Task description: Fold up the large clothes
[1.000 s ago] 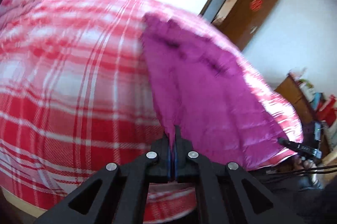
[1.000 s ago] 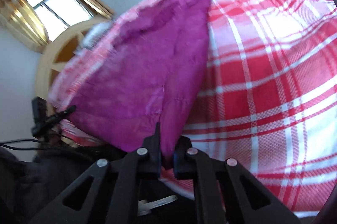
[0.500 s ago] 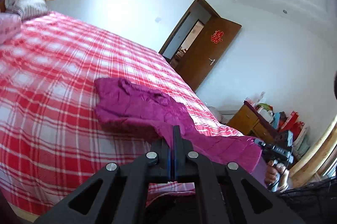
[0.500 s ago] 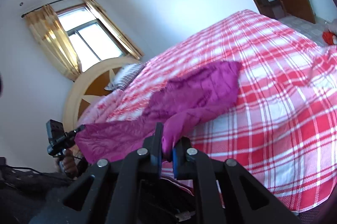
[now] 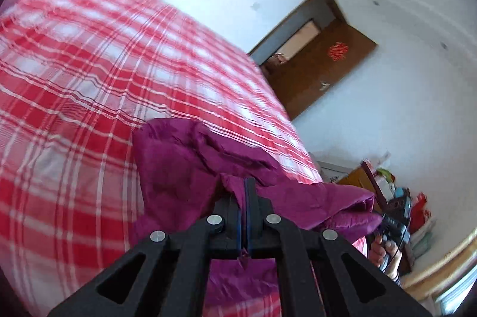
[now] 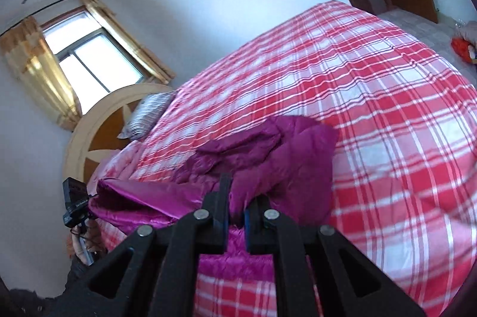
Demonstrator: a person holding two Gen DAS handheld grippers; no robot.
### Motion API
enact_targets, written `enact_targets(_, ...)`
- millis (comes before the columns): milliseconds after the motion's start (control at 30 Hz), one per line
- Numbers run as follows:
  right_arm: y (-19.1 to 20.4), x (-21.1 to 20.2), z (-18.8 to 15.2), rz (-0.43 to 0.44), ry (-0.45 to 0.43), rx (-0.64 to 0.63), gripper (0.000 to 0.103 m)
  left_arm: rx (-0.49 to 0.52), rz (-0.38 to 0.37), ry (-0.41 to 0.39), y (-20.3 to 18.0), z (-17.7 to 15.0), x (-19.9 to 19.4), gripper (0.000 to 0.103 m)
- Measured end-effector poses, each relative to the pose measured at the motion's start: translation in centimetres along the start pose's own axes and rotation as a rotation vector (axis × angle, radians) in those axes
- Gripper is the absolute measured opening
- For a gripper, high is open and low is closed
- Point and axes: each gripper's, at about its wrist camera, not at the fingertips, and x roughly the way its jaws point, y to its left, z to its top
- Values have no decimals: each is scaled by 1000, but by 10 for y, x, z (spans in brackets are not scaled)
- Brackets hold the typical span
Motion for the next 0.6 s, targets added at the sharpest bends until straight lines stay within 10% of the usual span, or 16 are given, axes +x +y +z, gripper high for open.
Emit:
enact_targets(433,-75,122,36,-86,137,86,15,-167,231,171,56,48,110,5)
enact_targets(533,-75,127,36,-90,132,60,16,-92,266,100,38,50,91,16)
enact_targets(600,-72,131,37,-108,141,32,17,-65,307,76,31,53,83,41)
